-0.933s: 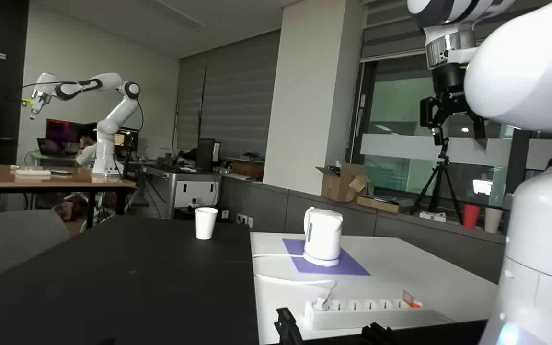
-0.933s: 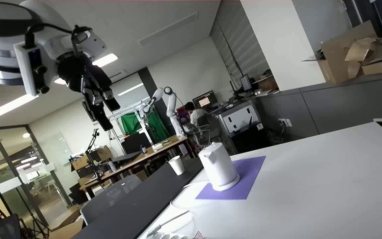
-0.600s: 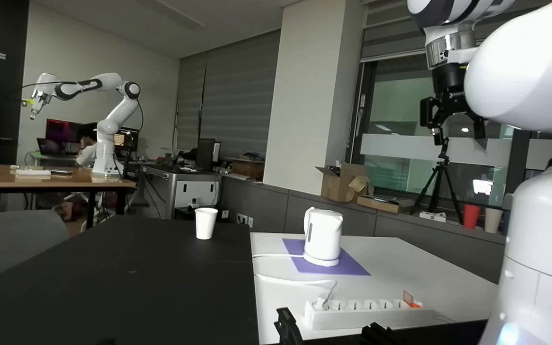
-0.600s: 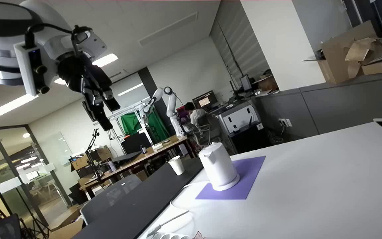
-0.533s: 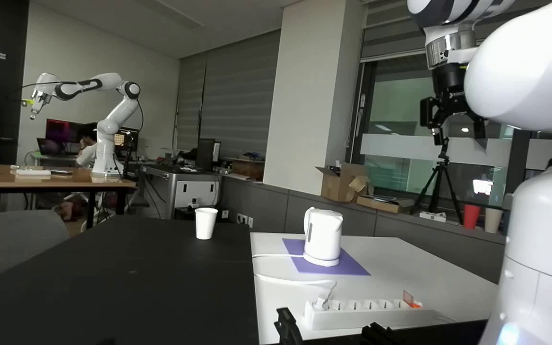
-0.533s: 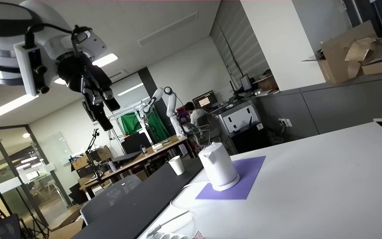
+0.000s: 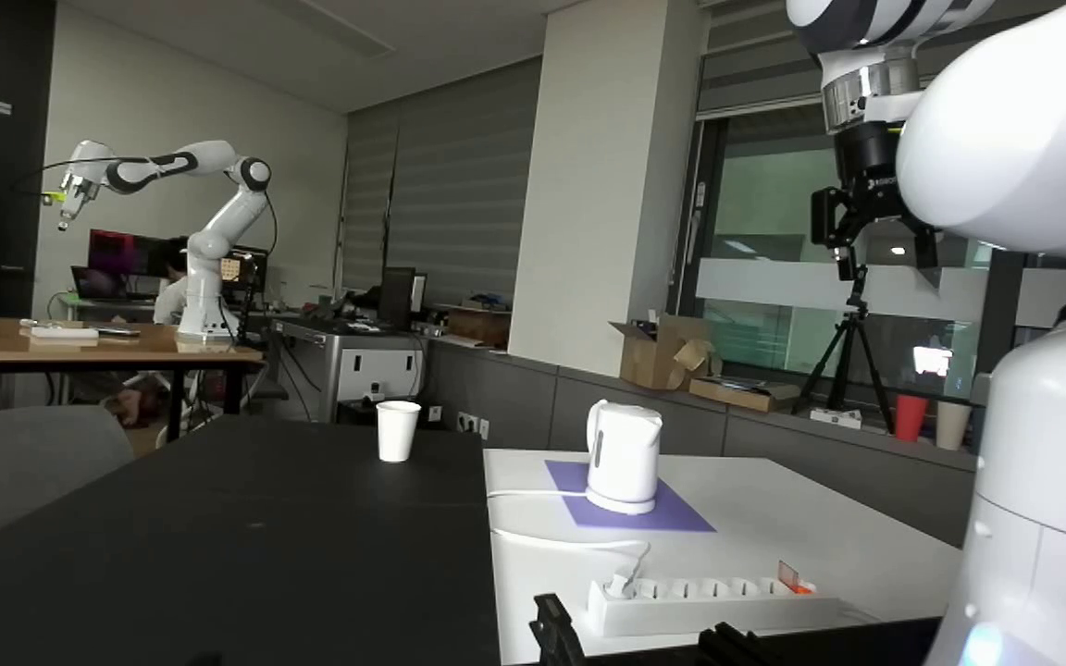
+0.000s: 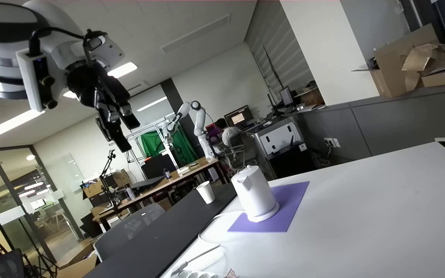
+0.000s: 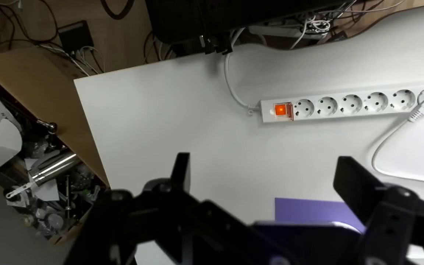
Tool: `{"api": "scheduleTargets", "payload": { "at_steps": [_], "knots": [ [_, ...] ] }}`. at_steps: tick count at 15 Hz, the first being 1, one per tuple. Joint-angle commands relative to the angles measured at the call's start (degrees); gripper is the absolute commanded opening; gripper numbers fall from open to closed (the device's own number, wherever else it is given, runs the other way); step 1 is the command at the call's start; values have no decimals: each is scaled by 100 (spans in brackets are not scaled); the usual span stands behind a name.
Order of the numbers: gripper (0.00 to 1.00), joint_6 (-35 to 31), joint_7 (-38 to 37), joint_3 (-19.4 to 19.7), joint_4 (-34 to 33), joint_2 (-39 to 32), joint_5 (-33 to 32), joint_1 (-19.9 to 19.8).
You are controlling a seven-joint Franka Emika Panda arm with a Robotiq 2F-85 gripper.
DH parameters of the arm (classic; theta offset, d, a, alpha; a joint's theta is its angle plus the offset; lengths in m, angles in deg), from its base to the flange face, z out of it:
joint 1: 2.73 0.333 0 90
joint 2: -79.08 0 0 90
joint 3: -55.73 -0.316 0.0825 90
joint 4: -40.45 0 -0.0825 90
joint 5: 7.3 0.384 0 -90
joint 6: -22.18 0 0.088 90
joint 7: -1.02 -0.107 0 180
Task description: Turn off the adapter
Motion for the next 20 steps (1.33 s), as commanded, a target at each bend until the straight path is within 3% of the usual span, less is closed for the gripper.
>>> {"api": "scheduleTargets", "payload": {
  "at_steps": [1,4,5,6,11,16,20],
  "knots": [
    [100,44,-82,108,-17,0,-86,133],
    [100,-366,-101,234,117,-185,-158,98],
    [91,-660,-115,276,207,-236,-208,90],
    [75,-1014,-108,334,95,-498,-225,74],
    [39,-2570,126,688,178,-1422,-83,26],
    [5,-3389,1066,1047,198,-2403,338,321],
    [0,-3463,1485,1026,202,-3009,600,474]
  ]
}}
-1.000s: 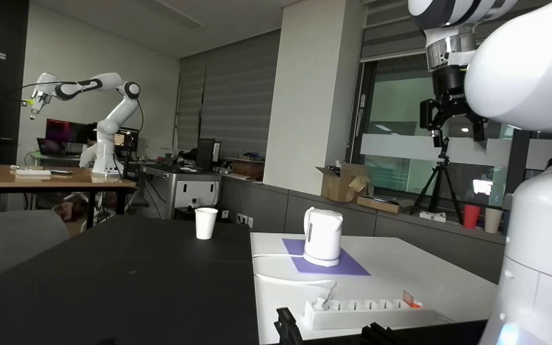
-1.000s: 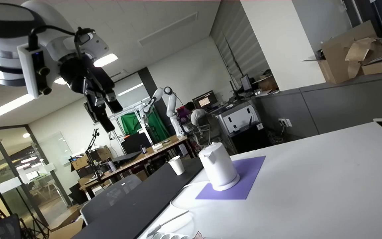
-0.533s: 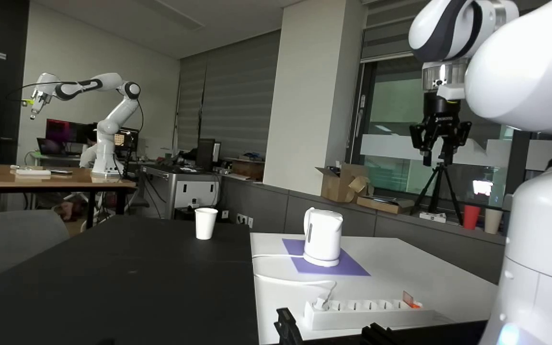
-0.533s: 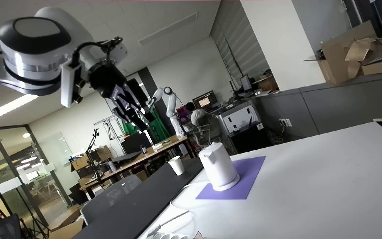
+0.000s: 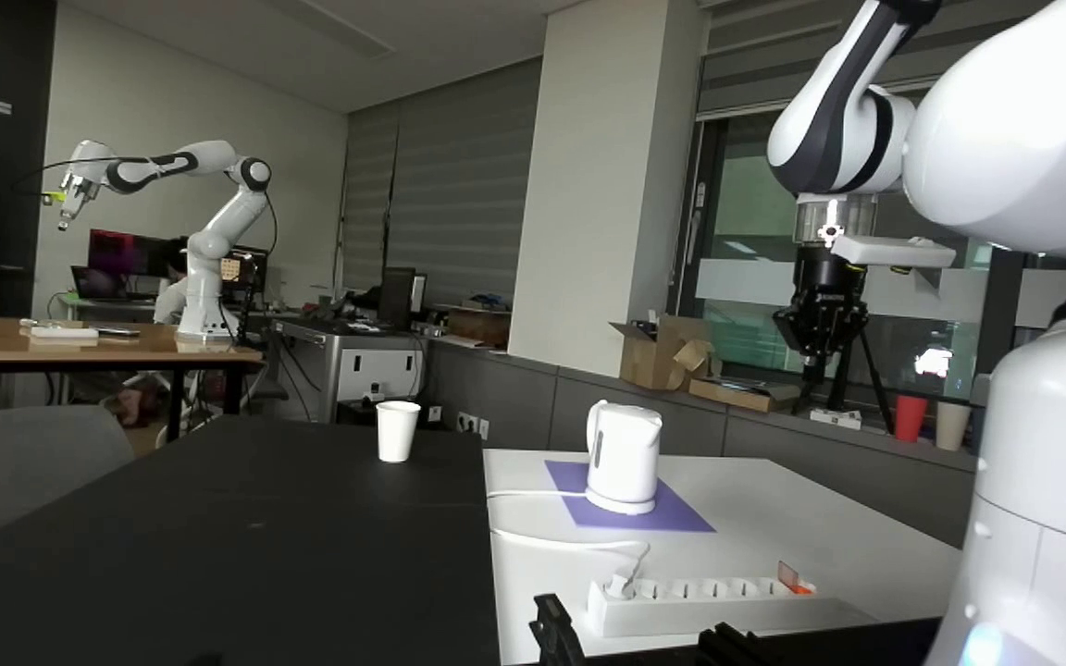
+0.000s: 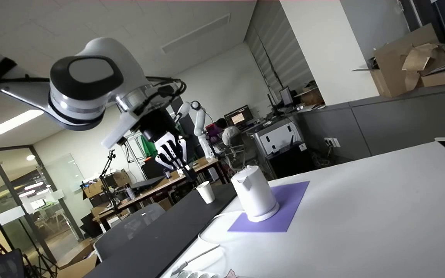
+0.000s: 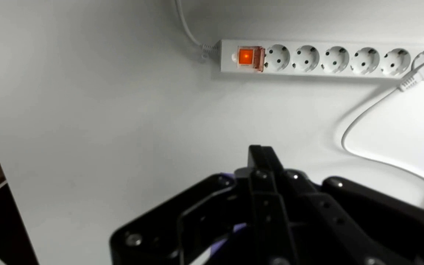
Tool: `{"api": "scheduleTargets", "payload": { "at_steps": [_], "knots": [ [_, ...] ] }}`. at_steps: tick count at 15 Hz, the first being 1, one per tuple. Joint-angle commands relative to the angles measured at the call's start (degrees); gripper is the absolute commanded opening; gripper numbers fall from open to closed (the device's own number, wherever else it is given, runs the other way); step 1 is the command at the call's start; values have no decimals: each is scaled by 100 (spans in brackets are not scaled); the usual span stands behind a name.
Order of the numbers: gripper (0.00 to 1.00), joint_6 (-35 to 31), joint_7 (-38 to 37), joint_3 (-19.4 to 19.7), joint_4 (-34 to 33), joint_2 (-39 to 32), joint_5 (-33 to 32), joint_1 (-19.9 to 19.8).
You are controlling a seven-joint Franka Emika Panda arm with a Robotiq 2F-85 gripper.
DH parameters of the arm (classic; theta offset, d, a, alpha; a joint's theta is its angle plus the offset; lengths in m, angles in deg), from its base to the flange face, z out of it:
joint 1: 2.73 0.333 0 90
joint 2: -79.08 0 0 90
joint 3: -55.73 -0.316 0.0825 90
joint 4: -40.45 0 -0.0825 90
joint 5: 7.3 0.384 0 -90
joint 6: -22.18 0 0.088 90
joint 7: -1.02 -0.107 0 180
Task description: Turn off the adapter
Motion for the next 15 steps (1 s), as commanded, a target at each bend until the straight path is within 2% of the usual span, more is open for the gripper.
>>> {"api": "scheduleTargets", "payload": {
  "at_steps": [1,7,8,11,15],
  "knots": [
    [0,-78,211,9,-5,-503,142,134],
    [0,42,50,-49,-183,-1484,-2,60],
    [1,12,154,-30,-29,-1146,91,96],
    [1,10,152,-27,-93,-1458,86,92],
    [1,10,152,-28,-111,-1484,86,93]
  ]
}}
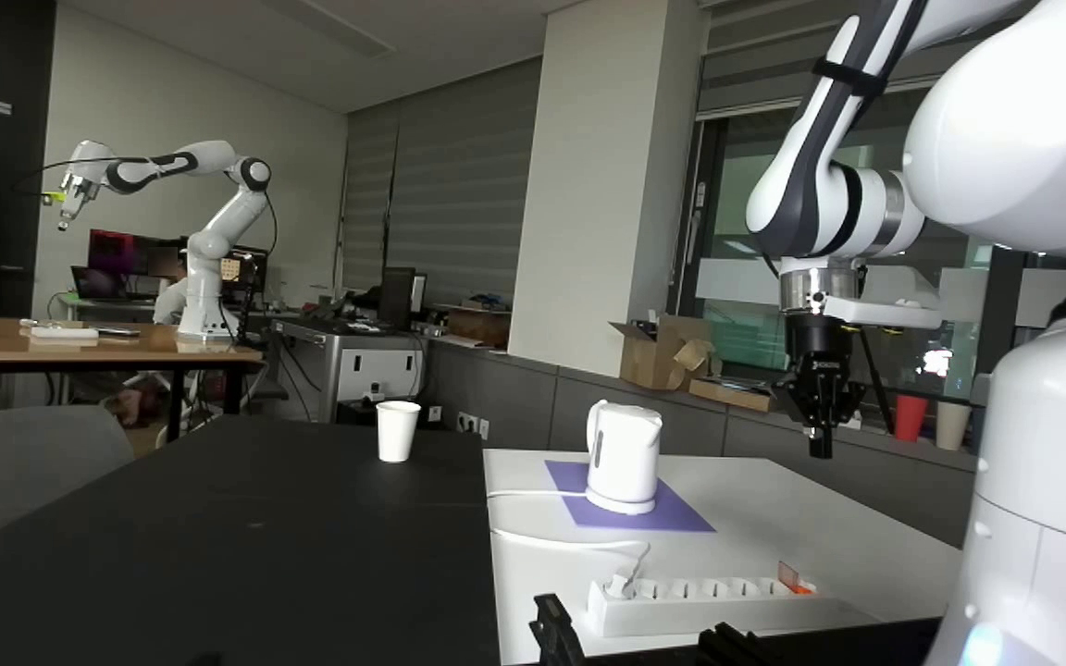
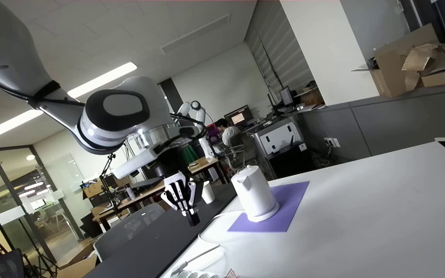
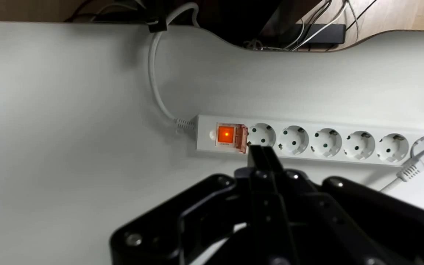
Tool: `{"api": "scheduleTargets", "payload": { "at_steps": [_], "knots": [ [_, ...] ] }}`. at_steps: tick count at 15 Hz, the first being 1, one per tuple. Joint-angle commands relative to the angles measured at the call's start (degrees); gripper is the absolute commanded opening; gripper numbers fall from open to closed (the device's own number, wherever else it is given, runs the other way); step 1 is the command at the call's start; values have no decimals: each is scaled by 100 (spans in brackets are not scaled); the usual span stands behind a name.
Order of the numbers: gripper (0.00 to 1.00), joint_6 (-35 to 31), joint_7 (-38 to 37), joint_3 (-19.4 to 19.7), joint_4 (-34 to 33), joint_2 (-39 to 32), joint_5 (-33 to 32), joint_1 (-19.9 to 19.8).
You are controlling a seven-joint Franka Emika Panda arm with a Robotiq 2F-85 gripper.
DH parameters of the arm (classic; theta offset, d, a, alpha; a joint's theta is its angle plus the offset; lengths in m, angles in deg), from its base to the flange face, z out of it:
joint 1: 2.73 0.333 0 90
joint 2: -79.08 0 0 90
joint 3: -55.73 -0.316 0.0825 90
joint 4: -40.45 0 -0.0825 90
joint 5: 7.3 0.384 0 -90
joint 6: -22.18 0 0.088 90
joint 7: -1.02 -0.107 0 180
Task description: Turn off the adapter
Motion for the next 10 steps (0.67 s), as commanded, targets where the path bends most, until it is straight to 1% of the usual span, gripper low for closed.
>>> {"api": "scheduleTargets", "payload": {
  "at_steps": [1,2,3,5,10],
  "knots": [
    [1,16,1,-16,-6,5,6,-11],
    [0,16,1,-16,-6,5,6,-11],
    [0,2,121,17,-50,-147,123,12],
    [0,-247,50,33,-67,-387,100,-22],
    [0,-1401,-40,96,-43,-1119,34,-126]
  ]
}}
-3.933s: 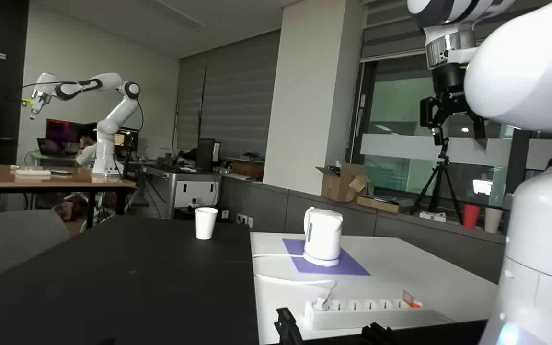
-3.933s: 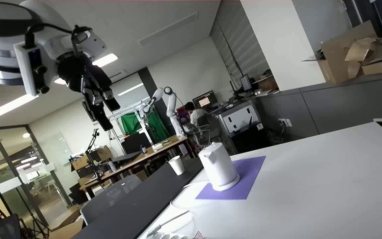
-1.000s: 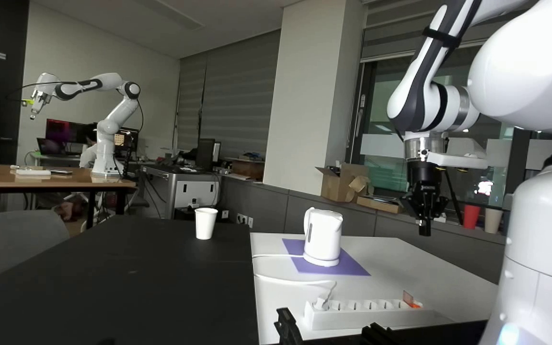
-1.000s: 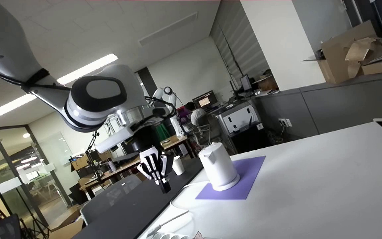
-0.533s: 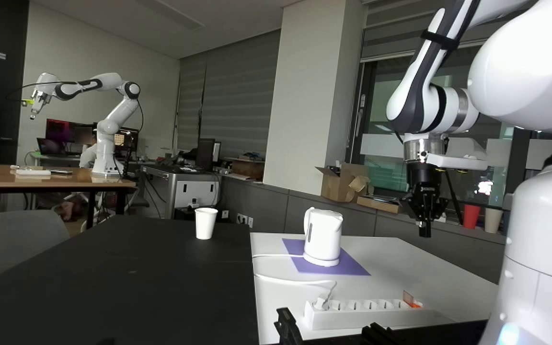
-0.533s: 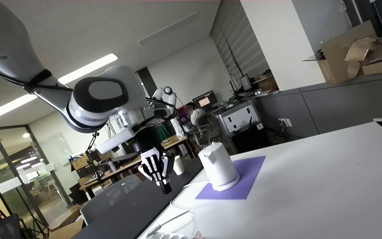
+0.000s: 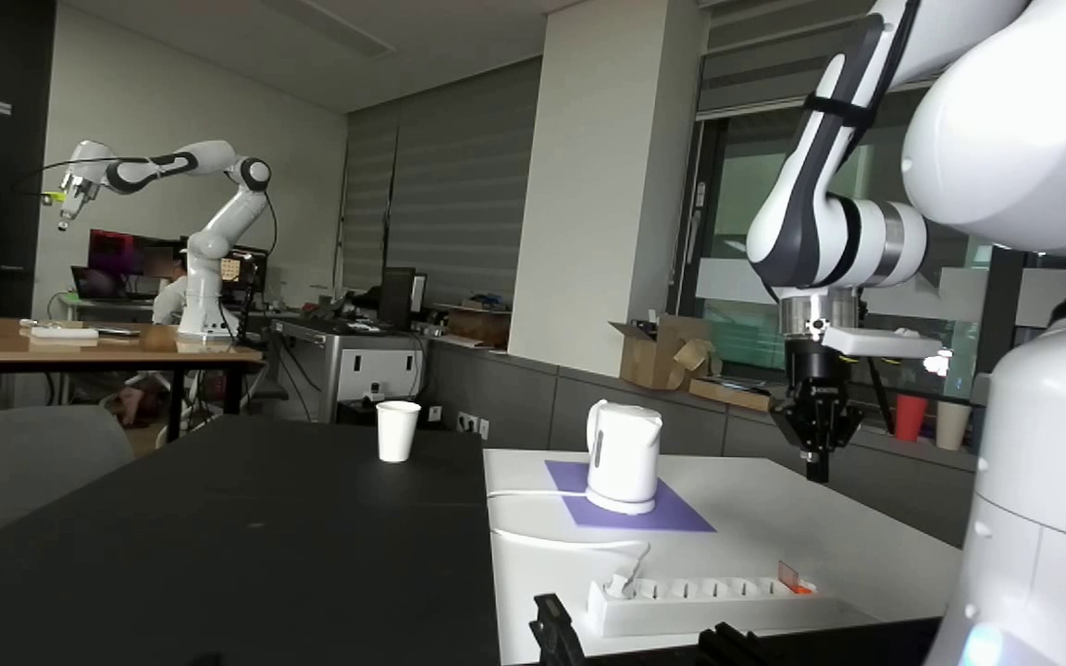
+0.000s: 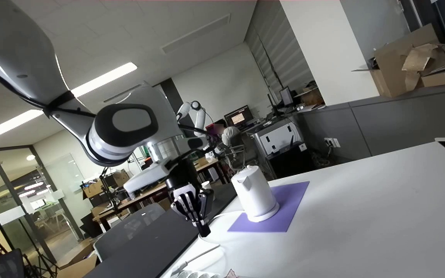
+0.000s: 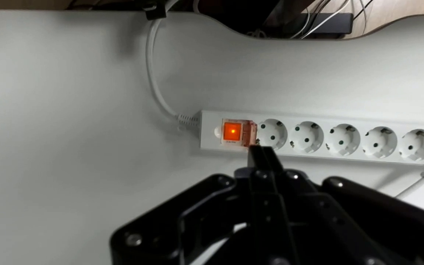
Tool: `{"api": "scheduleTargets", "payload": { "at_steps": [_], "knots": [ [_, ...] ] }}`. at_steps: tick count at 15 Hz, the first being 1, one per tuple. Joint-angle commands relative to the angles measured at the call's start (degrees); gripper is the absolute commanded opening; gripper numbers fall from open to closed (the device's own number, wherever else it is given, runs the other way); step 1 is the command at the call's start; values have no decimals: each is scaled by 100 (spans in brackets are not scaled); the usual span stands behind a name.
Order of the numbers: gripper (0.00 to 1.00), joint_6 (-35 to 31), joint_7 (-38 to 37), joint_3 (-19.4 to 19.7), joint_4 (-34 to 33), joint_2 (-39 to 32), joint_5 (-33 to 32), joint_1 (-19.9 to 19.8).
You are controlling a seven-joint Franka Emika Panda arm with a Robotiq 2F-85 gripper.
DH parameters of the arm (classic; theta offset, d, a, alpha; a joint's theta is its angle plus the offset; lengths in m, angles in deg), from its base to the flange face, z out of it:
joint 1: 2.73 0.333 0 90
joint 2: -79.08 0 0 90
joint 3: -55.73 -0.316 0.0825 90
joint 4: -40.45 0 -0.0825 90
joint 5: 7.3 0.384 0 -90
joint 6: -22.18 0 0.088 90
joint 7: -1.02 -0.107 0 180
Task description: Turn off the adapter
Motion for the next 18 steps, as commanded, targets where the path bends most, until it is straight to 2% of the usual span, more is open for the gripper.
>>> {"api": "scheduleTargets", "payload": {
  "at_steps": [1,10,18],
  "knots": [
    [0,-701,-35,58,-74,-632,48,-64],
    [0,-1769,128,-33,-215,-1972,448,-244],
    [0,-2212,341,-502,-569,-2667,597,-806]
  ]
}}
